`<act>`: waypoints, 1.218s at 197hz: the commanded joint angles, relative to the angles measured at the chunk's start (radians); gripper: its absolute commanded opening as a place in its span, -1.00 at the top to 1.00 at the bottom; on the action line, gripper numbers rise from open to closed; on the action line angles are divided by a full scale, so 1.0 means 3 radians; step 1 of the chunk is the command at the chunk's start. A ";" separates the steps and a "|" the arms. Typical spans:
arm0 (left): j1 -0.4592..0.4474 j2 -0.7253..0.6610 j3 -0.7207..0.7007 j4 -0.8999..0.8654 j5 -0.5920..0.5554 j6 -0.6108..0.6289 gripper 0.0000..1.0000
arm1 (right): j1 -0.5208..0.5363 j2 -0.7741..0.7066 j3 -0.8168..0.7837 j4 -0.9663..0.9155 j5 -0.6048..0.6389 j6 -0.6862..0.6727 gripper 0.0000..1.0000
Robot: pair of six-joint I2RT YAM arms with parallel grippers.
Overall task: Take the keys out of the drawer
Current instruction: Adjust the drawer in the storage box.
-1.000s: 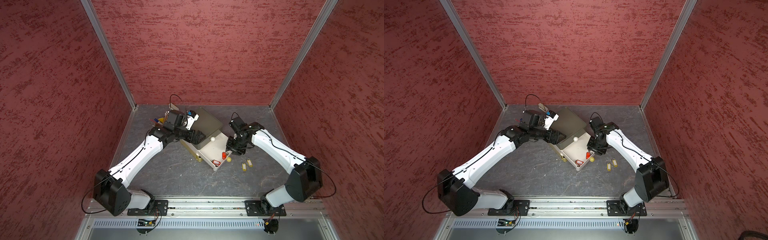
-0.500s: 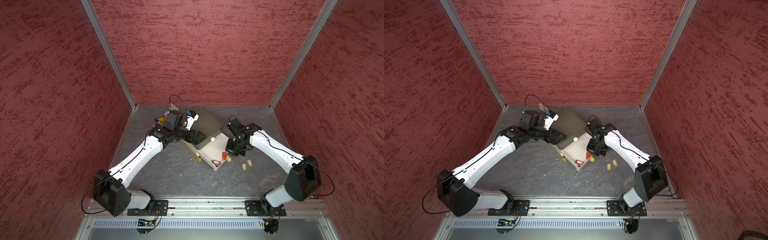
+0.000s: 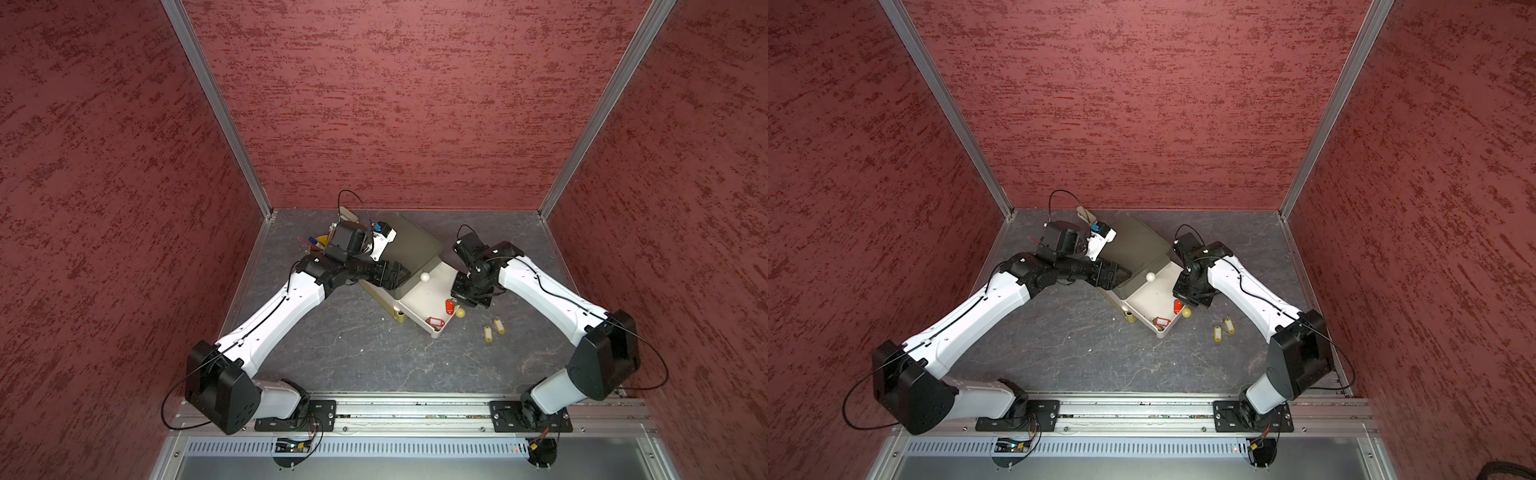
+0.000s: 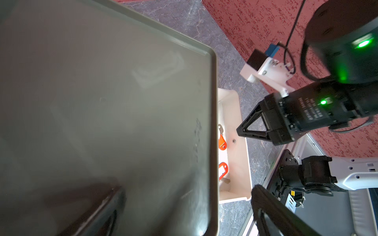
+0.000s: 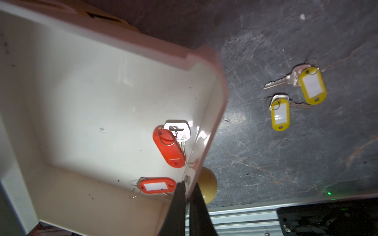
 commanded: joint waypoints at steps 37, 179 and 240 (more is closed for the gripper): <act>0.0015 0.0064 -0.0095 -0.0415 -0.0029 -0.0068 -0.99 | 0.0069 -0.0047 0.0642 -0.0089 -0.0107 -0.0085 1.00; 0.0015 0.0011 -0.0174 -0.0384 -0.0046 -0.0053 -0.99 | 0.0095 -0.0013 0.0040 0.0356 -0.0385 0.0063 1.00; 0.0017 0.0013 -0.0146 -0.0405 -0.0049 -0.0036 -0.99 | 0.0125 -0.0046 0.0692 0.0136 -0.0265 0.0117 1.00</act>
